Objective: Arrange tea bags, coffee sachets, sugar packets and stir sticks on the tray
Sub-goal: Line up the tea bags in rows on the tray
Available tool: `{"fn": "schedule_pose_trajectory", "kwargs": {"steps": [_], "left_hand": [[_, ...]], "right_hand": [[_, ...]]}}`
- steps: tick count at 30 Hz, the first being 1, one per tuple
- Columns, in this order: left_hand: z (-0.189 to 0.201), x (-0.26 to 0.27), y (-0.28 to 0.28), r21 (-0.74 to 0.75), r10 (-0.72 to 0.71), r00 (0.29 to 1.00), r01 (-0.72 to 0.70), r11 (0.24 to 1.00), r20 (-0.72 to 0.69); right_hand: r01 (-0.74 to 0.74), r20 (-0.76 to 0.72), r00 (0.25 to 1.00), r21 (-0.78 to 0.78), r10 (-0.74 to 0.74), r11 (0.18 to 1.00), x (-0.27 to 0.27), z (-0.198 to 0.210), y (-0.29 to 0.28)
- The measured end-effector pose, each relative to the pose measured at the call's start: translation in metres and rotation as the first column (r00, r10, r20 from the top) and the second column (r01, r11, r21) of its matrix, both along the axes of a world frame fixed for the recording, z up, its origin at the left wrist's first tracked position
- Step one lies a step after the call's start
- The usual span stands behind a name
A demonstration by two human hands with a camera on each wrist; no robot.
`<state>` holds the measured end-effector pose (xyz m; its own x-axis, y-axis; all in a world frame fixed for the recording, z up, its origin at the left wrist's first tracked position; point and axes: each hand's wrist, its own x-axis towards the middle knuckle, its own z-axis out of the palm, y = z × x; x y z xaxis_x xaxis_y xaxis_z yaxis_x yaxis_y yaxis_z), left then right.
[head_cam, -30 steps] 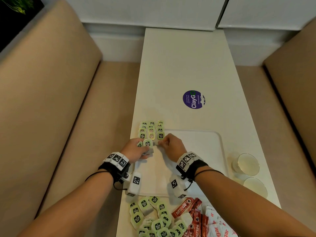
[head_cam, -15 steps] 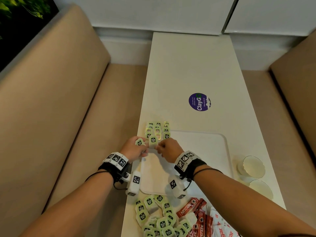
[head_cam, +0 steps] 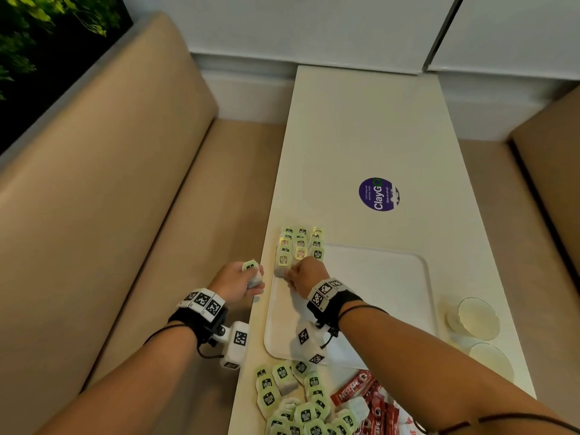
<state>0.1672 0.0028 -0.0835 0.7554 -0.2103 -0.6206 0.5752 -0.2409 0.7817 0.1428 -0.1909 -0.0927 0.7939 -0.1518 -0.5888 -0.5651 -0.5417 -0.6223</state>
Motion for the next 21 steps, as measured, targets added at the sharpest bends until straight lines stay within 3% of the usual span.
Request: {"fn": "schedule_pose_trajectory", "kwargs": {"steps": [9,12,17,21], "left_hand": [[0.004,-0.003,-0.007,0.038,-0.073,0.993,0.069,0.997,0.096],[0.004,-0.001,-0.009,0.096,-0.109,0.985,0.096,0.991,0.136],[0.007,0.000,-0.020,0.128,-0.172,0.969,0.151,0.980,0.176],[0.007,0.001,-0.030,0.164,-0.247,0.947,0.215,0.963,0.205]], "right_hand": [[0.035,-0.048,0.998,-0.067,-0.039,0.997,-0.001,0.003,-0.004],[-0.035,0.046,0.998,-0.047,0.037,0.998,-0.008,0.007,-0.009],[-0.216,0.166,0.968,0.154,0.191,0.964,-0.026,0.018,-0.009],[-0.279,0.190,0.948,0.105,0.256,0.955,-0.031,0.014,-0.011]]}}
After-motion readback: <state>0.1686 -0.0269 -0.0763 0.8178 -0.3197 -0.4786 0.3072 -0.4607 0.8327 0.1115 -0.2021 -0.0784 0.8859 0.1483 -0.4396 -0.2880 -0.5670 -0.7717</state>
